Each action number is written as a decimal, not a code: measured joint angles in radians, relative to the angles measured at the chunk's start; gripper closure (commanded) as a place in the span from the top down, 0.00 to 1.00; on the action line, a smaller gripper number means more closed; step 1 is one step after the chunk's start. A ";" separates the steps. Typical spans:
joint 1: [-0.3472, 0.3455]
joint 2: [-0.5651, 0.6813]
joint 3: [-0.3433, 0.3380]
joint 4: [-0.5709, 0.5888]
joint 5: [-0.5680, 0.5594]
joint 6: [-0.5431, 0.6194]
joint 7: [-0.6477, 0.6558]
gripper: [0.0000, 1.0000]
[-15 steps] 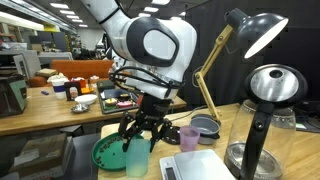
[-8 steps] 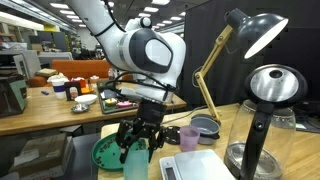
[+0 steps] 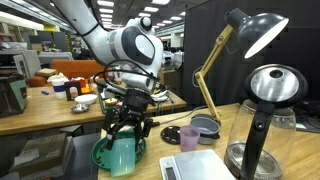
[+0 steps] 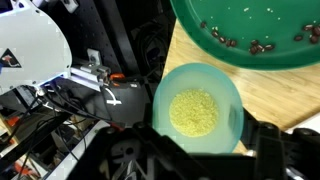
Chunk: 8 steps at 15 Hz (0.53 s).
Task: Pour the contents in the blue cup onto the green plate
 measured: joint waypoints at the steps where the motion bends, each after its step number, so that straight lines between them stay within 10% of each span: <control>1: 0.010 0.005 0.006 0.018 -0.007 -0.032 0.033 0.52; 8: 0.027 0.132 0.012 0.221 -0.011 -0.243 0.182 0.52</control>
